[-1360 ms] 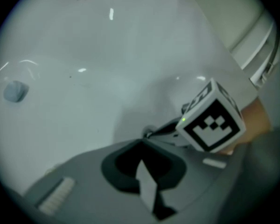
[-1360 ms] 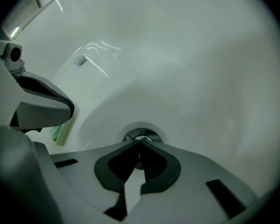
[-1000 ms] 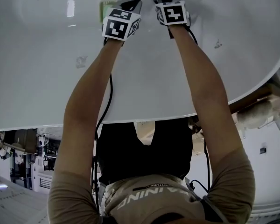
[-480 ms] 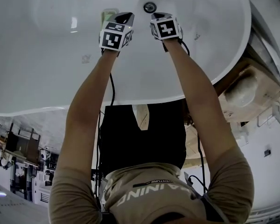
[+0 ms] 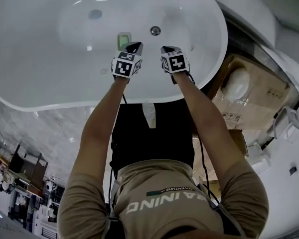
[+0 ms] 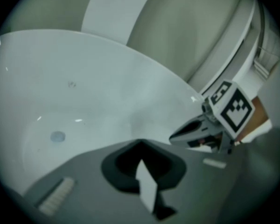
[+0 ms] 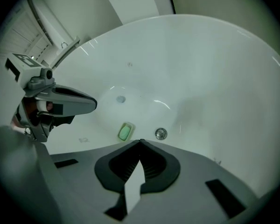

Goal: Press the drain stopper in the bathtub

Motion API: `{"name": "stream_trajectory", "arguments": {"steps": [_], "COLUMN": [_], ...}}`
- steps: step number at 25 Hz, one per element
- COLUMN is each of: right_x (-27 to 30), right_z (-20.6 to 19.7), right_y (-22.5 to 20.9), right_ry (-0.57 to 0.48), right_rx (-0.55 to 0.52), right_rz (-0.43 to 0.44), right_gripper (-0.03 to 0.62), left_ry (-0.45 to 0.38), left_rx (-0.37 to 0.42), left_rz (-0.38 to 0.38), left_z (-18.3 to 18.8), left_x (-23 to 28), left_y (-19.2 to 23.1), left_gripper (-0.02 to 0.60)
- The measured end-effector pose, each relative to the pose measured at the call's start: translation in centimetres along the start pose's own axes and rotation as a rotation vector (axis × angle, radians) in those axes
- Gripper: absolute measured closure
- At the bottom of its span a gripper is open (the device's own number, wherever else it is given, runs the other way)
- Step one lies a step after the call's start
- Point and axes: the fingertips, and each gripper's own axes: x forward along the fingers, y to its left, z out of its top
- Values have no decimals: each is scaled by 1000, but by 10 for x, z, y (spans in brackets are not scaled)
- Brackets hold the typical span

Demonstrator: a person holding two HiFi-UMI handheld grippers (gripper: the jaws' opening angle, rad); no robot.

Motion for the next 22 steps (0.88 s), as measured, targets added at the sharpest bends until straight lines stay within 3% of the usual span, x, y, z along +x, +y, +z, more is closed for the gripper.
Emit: {"name": "stream_trajectory", "arguments": {"steps": [4,11,18,22], "right_x": [-55,-168,-273,-334], "right_z": [-8,20,78,101], "right_y": [20,69,110,127], "right_ry": [-24,-158,-363,-488], "right_rx": [-24,-154,-227,-223], "right_rz": [16,54,63,64], "right_gripper": [585,586,585,586], "left_ry": [-34,-122,-306,-408], "left_rx": [-51,-45,9,93], "left_rz": [-9,-9,28,26], "left_z": [12,46,126,175], "left_x": [-51,-150,-235,-280], "left_y": [-33,-82,-114,-143], "left_gripper": [580,580,580,580]}}
